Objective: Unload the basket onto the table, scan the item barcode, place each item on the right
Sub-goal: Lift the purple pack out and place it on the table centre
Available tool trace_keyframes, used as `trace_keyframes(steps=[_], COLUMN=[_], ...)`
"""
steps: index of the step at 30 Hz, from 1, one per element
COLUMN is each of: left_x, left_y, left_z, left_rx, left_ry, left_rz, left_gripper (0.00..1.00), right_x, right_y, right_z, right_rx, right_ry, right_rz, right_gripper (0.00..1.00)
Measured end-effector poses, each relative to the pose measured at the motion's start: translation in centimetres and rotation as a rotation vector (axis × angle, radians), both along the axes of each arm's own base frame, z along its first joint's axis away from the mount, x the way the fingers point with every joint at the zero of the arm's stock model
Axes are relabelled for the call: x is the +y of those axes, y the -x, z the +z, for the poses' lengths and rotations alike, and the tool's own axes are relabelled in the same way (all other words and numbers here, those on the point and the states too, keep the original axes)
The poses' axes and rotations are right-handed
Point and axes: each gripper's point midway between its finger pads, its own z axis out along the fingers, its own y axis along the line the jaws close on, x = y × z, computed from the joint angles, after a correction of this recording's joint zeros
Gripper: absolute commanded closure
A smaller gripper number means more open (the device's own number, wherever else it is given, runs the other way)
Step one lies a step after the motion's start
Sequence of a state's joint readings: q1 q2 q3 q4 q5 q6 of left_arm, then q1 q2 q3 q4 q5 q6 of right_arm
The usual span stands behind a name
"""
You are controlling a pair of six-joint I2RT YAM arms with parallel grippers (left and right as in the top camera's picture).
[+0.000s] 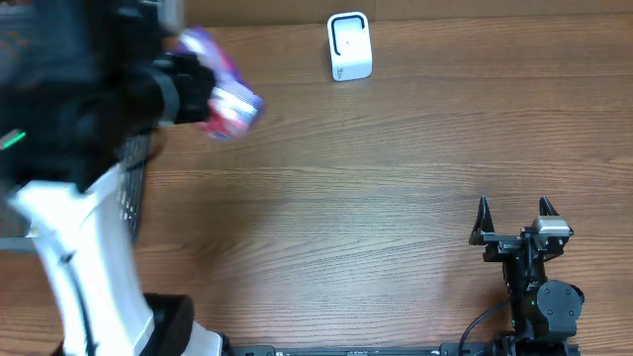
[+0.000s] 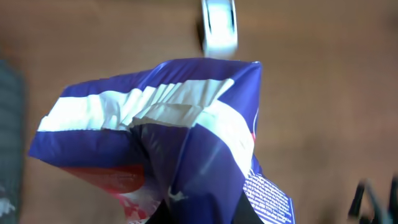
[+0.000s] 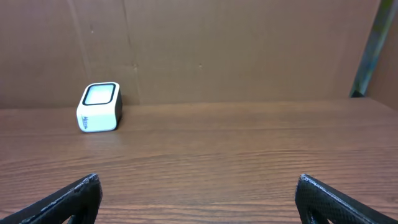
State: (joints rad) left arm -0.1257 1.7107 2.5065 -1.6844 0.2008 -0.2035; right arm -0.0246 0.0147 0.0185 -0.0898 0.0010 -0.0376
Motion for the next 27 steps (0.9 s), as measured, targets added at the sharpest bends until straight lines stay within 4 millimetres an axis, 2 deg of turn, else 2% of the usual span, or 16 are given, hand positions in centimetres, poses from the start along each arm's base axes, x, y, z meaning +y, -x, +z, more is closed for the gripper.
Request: trace_keyframes(steps=[2,4,6,9,10,11,12,13,15,16,18,20,21,22,25,27], left_x=[-2.7,-4.9,-6.5,-8.3,-8.7,-9.2,-9.4,-9.8,-10.0,-9.8,-9.2,-8.4,-8.0,-7.6,-7.1,-5.7], left_y=[-0.2,-0.3,-0.7,-1.5,-1.7,-2.1,-2.4,-2.7,-3.2,-3.3,-3.0,-2.5,-2.7,-3.2,-5.8,-6.8], left_z=[-3.8,-8.9,-14.0,-20.5,-21.9,-23.6,-24.5,-25.5,-27.1,-27.4,-27.2,-25.8,-24.7,-23.3,-18.3,-14.1], left_rx=[0.123,0.280,0.410,0.540,0.561,0.580,0.591,0.600,0.618,0.625,0.645,0.668,0.661,0.633,0.474,0.356], left_ry=[-0.044,-0.113,-0.195,-0.300,-0.320,-0.342,-0.353,-0.361,-0.377,-0.385,-0.394,-0.398,-0.390,-0.375,-0.271,-0.200], left_rz=[-0.065,-0.109,-0.127,-0.143,-0.147,-0.152,-0.154,-0.152,-0.148,-0.138,-0.129,-0.115,-0.105,-0.096,-0.066,-0.036], left_gripper=[0.96,0.96,0.96,0.96,0.96,0.89,0.76,0.62,0.26,0.21,0.18,0.18,0.13,0.00,0.00,0.00], right_x=[0.0,0.0,0.0,0.0,0.0,0.0,0.0,0.0,0.0,0.0,0.0,0.0,0.0,0.0,0.0,0.0], right_y=[0.0,0.0,0.0,0.0,0.0,0.0,0.0,0.0,0.0,0.0,0.0,0.0,0.0,0.0,0.0,0.0], right_z=[0.0,0.0,0.0,0.0,0.0,0.0,0.0,0.0,0.0,0.0,0.0,0.0,0.0,0.0,0.0,0.0], right_rx=[0.000,0.000,0.000,0.000,0.000,0.000,0.000,0.000,0.000,0.000,0.000,0.000,0.000,0.000,0.000,0.000], right_ry=[0.000,0.000,0.000,0.000,0.000,0.000,0.000,0.000,0.000,0.000,0.000,0.000,0.000,0.000,0.000,0.000], right_rz=[0.000,0.000,0.000,0.000,0.000,0.001,0.000,0.001,0.000,0.000,0.000,0.001,0.000,0.001,0.001,0.001], right_gripper=[0.00,0.00,0.00,0.00,0.00,0.00,0.00,0.00,0.00,0.00,0.00,0.00,0.00,0.00,0.00,0.00])
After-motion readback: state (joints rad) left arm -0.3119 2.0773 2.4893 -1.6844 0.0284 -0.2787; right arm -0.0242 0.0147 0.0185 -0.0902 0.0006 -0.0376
